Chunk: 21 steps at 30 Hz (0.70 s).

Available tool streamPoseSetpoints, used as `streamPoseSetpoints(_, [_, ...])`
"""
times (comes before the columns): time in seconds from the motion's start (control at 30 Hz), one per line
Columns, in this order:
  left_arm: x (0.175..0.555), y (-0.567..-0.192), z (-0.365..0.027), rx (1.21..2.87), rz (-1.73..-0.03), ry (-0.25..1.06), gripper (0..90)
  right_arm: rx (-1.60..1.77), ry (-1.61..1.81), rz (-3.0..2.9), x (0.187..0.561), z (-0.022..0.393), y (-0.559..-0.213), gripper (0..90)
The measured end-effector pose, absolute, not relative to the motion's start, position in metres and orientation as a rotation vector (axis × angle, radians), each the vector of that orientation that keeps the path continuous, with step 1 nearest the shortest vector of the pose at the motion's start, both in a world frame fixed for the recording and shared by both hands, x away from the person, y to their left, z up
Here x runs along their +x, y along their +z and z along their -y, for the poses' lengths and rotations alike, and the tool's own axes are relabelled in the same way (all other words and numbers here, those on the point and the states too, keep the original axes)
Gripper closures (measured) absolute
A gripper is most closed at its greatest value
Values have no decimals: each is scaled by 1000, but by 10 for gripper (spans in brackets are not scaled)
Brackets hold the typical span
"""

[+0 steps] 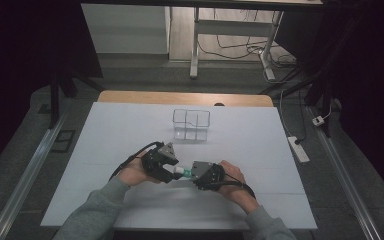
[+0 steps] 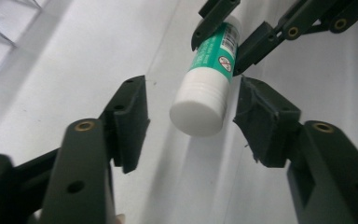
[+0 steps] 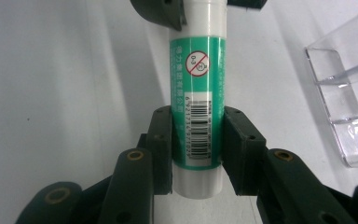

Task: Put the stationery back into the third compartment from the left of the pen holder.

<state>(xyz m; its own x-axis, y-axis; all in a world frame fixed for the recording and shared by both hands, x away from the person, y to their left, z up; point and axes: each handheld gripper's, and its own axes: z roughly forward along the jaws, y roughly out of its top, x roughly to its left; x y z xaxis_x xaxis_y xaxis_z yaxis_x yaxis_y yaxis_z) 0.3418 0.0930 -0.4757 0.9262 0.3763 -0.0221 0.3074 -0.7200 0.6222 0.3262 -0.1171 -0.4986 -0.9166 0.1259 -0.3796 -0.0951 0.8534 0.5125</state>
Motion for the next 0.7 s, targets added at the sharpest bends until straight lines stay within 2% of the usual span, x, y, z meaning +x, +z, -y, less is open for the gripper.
streamPoseSetpoints(0.23, [342,-477,-111,2298,-585,157,303,119,859,-2611,331,125,-495,649])
streamPoseSetpoints(0.47, [343,-480,-130,2165,-687,151,284,246,1003,-2572,336,133,-490,649])
streamPoseSetpoints(0.7, [341,-481,-127,2117,-688,142,274,313,1105,-2547,338,136,-489,649])
